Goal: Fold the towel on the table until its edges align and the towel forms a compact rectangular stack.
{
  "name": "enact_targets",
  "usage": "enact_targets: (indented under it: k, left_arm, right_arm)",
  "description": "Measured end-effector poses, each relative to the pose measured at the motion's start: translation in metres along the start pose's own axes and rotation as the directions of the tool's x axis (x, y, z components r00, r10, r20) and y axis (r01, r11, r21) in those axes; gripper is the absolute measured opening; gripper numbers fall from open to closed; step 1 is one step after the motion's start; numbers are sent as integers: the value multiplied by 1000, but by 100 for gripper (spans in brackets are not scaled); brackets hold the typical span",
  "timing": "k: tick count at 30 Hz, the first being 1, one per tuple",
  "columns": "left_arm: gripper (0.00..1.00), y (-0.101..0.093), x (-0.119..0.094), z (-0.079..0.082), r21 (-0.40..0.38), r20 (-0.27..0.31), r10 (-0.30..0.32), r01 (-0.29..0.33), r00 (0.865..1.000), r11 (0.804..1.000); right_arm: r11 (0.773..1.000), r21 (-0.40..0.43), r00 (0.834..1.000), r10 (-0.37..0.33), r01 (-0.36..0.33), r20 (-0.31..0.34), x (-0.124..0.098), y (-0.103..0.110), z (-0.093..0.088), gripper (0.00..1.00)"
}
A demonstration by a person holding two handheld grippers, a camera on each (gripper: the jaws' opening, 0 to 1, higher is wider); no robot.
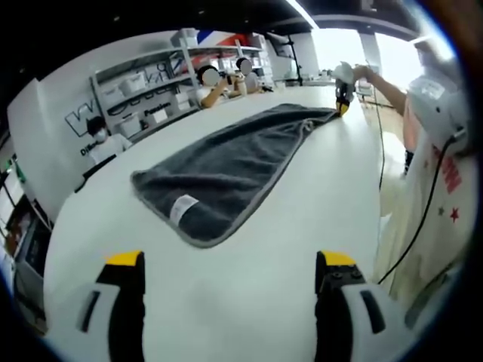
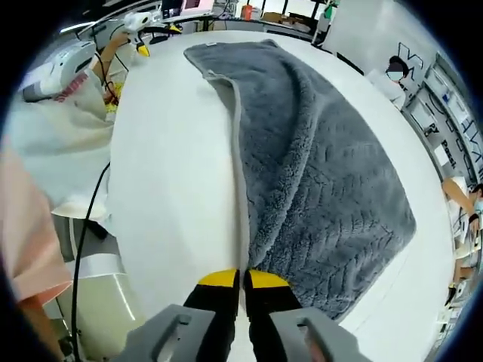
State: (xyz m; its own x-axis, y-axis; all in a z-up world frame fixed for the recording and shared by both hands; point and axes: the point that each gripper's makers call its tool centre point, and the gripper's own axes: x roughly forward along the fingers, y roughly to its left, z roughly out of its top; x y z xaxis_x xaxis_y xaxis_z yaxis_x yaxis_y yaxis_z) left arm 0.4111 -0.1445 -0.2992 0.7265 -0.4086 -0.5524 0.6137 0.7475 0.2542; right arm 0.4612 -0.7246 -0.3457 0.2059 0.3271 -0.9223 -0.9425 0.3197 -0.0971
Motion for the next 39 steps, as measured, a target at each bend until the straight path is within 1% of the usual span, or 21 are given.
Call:
enact_targets:
  k: [6, 7, 9, 15, 22, 26, 30, 32, 34, 35, 39]
  left_arm:
    - [98, 3, 0, -1, -5, -3, 4, -4, 1000, 1000]
    - [98, 3, 0, -2, -6, -3, 4, -4, 1000, 1000]
    - [99, 3, 1, -2, -6, -4, 3, -3, 1000, 1000]
    - [98, 3, 2, 1, -1, 2, -4, 4, 1000, 1000]
    - [98, 6, 4, 4, -3, 6, -3, 3, 1000, 1000]
    - [99, 7, 5, 6, -3, 10, -3, 3, 1000, 1000]
    - [99, 7, 5, 9, -4, 18, -6, 6, 1000, 1000]
    - [99, 8, 6, 10, -5, 21, -7, 7, 1000, 1000]
    - [99, 8, 7, 10, -6, 22, -6, 7, 1000, 1000]
    - [99, 9, 7, 10, -11, 24, -5, 5, 1000, 1000]
    - [99, 13, 8, 9, -26, 25, -1, 2, 1000, 1000]
  right_arm:
    - [1000, 5, 1000, -2, 2, 4, -1, 2, -1, 9]
    - [1000, 6, 1000, -3, 3, 4, -2, 2, -1, 11]
    - [1000, -1, 1000, -12, 12, 7, -3, 2, -1, 18]
    - [999, -12, 999, -37, 37, -13, -7, 2, -6, 27]
    - [998, 0, 998, -63, 63, 21, -11, 4, -5, 37]
    - [997, 12, 996, -75, 74, 38, -12, 5, -4, 48]
    - [995, 24, 994, -93, 92, 65, -14, 3, -1, 57]
    - [995, 28, 992, -100, 98, 75, -15, 3, 0, 65]
    - [993, 38, 989, -111, 108, 95, -16, 1, 2, 72]
    - [992, 54, 985, -123, 117, 118, -18, -1, 5, 75]
    - [990, 73, 981, -133, 123, 142, -18, -2, 7, 83]
